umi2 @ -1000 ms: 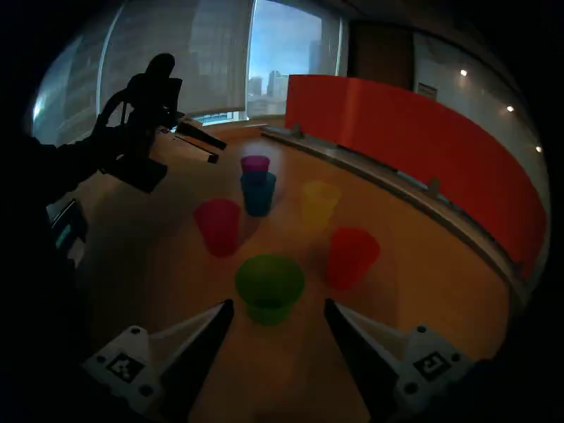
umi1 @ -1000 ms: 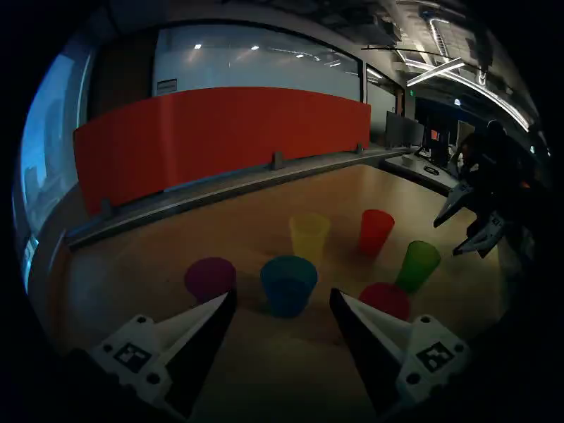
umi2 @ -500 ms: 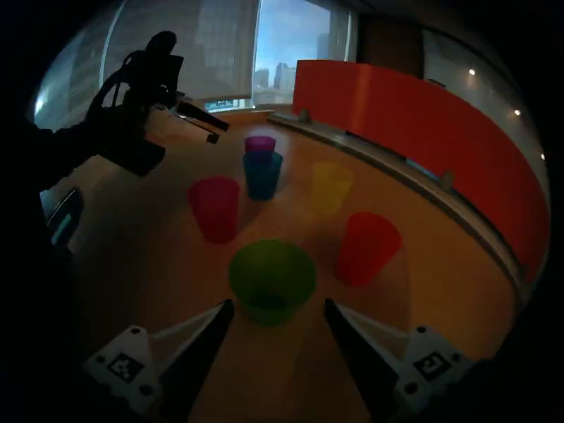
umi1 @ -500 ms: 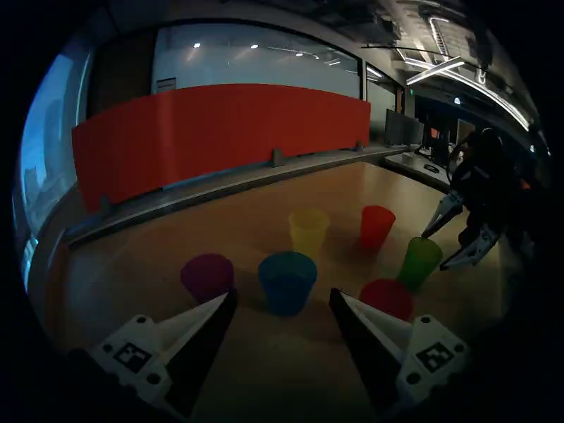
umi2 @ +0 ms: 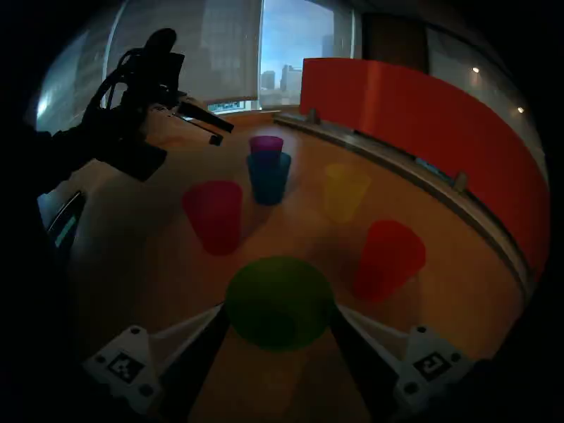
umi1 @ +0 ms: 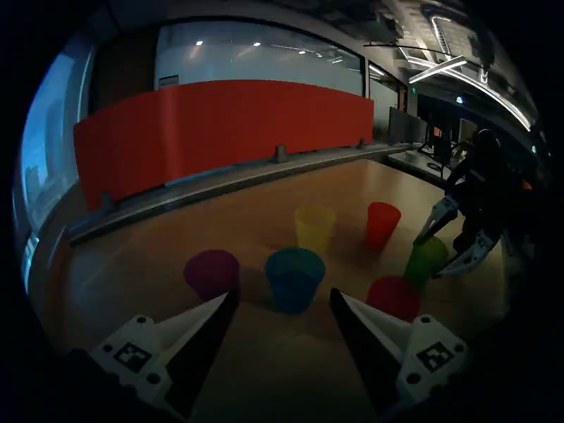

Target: Pour water

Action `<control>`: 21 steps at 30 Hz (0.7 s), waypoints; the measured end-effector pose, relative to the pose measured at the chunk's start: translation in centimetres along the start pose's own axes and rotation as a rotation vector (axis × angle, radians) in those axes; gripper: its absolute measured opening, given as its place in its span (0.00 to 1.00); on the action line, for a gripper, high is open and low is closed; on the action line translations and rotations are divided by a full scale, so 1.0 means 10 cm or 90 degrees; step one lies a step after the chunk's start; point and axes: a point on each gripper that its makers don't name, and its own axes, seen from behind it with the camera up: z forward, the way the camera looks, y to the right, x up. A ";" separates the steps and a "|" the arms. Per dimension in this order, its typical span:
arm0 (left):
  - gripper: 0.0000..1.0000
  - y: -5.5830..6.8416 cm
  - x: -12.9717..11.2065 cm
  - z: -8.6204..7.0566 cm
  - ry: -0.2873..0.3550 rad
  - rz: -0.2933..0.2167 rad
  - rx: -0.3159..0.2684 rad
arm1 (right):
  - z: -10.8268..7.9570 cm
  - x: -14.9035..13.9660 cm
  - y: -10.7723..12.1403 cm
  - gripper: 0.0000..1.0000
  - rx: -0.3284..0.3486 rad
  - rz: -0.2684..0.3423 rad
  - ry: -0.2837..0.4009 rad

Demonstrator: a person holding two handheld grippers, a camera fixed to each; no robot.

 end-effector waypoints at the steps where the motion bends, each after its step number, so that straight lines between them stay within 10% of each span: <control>1: 0.97 0.00 0.00 0.00 0.000 0.000 0.000 | 0.01 0.01 0.00 0.99 0.001 0.000 0.001; 21: 0.97 0.02 -0.03 0.10 -0.008 -0.001 -0.013 | -0.08 0.11 0.00 0.91 0.006 -0.005 0.014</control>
